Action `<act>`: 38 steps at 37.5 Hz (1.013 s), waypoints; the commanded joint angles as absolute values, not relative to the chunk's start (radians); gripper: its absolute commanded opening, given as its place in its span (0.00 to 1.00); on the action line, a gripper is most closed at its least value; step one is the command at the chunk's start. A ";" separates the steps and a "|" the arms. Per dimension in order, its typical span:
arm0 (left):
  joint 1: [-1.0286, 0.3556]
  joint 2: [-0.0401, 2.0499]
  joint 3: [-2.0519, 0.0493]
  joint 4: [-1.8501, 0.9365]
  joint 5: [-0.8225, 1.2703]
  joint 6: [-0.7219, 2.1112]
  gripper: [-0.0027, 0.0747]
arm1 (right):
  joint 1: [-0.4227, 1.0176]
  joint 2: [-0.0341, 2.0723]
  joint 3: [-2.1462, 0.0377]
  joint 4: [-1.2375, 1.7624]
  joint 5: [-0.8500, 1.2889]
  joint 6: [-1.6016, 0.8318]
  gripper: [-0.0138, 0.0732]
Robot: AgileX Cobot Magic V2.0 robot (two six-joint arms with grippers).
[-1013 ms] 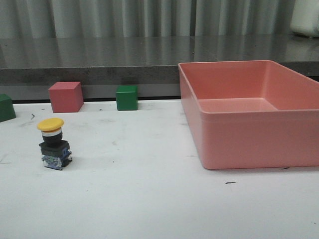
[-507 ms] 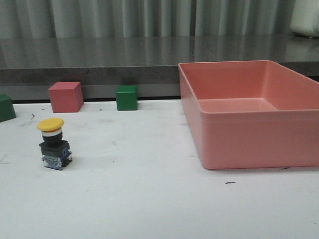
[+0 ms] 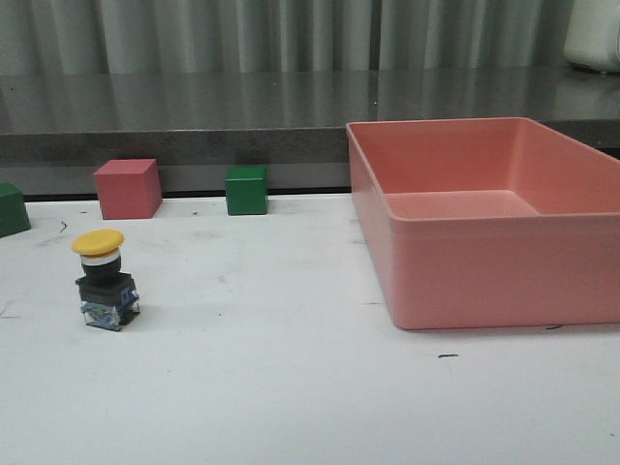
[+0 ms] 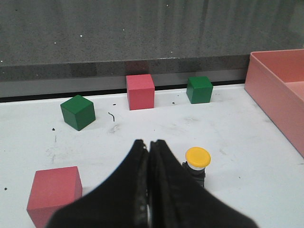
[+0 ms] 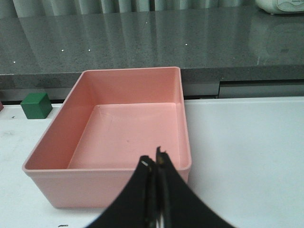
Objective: Place and stand button with both arms
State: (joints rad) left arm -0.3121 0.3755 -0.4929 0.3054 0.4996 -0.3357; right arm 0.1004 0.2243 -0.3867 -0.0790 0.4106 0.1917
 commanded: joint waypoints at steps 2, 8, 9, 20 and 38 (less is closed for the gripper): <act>-0.316 0.380 -0.527 0.308 0.429 -0.345 0.01 | 0.094 0.234 -0.411 -0.092 0.334 0.179 0.08; -0.316 0.380 -0.527 0.308 0.429 -0.345 0.01 | 0.094 0.234 -0.411 -0.092 0.334 0.179 0.08; -0.316 0.380 -0.527 0.308 0.429 -0.345 0.01 | 0.094 0.234 -0.411 -0.092 0.334 0.179 0.08; -0.316 0.380 -0.516 0.314 0.422 -0.345 0.01 | 0.094 0.234 -0.411 -0.092 0.334 0.179 0.08; -0.143 0.170 -0.332 0.014 0.207 -0.112 0.01 | 0.094 0.234 -0.411 -0.092 0.334 0.179 0.08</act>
State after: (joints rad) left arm -0.1826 0.2112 -0.3471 0.0672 0.3519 -0.1416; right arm 0.1004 0.2243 -0.3867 -0.0790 0.4106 0.1917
